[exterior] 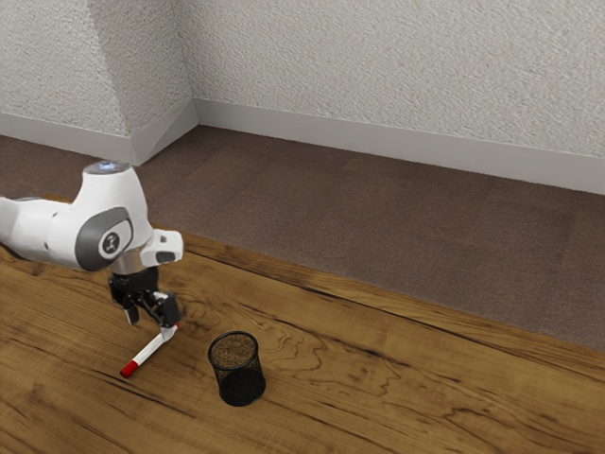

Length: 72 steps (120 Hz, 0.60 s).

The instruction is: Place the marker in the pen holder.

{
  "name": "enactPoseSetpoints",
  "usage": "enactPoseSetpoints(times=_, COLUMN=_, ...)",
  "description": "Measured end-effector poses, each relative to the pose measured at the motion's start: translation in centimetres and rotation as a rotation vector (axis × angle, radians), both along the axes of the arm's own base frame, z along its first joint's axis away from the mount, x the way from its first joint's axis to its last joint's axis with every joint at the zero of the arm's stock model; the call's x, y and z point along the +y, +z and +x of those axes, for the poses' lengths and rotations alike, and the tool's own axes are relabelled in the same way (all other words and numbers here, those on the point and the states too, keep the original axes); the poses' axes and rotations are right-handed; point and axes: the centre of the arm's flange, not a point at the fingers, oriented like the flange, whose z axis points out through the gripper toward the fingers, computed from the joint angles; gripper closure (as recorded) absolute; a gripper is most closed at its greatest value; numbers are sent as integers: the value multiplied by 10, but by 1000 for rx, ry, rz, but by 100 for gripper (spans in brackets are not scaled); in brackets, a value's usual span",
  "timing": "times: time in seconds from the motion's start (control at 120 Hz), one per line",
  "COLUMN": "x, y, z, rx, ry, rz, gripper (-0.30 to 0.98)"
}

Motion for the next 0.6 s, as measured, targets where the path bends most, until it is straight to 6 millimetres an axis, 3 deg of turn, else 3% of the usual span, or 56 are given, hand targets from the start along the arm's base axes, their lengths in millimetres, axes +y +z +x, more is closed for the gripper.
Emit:
enactPoseSetpoints(times=0.125, x=0, y=-3, z=0, rx=-35, ry=-47, rz=9, gripper=2)
enactPoseSetpoints(times=0.275, x=-4, y=-28, z=-5, rx=-12, ry=-79, rz=4, gripper=2)
enactPoseSetpoints(times=0.408, x=-19, y=-50, z=4, rx=-18, ry=-123, rz=2, gripper=2)
enactPoseSetpoints(times=0.6, x=-4, y=-50, z=17, rx=-65, ry=-125, rz=16, gripper=2)
